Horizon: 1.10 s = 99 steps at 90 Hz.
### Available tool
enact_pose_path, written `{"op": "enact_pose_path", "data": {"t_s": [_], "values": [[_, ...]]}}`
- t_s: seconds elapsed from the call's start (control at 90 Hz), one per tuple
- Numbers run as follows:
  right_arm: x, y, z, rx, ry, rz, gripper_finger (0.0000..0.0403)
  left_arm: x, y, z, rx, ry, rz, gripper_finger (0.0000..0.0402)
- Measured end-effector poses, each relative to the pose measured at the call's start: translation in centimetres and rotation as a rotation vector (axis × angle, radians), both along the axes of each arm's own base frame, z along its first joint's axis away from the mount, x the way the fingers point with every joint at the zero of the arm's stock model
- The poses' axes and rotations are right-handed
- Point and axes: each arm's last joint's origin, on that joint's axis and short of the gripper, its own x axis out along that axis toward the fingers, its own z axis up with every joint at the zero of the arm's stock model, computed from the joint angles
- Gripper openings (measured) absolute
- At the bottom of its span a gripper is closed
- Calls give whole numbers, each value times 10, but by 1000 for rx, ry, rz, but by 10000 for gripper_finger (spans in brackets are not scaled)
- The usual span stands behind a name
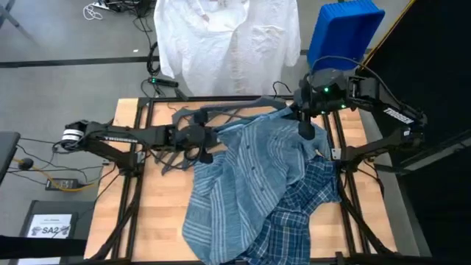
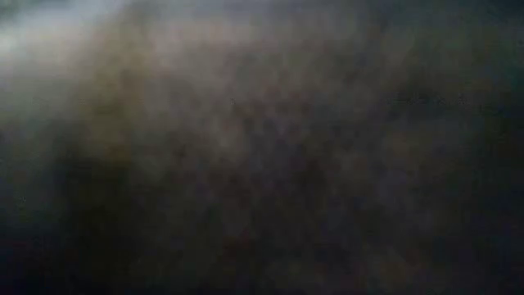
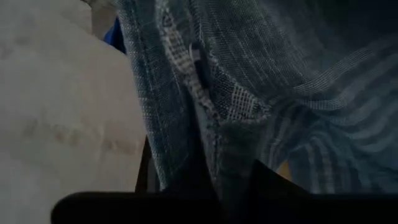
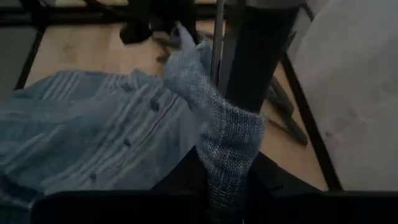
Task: Hang clothes
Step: Insert the black hanger into the green shirt
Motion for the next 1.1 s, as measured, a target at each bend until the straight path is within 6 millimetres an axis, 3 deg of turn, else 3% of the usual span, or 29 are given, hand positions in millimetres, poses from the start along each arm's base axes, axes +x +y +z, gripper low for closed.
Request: {"op": "enact_pose_path", "data": {"t_s": [0.389,0.756,1.1], "values": [[6,-6,-9,9,88,-162,26,-2,-3,2,16,-25,10,0],[6,-6,-13,53,133,-148,26,-8,-2,3,-5,-15,90,0],[31,-17,-32,26,262,-241,26,-12,-4,14,27,-18,87,0]]}}
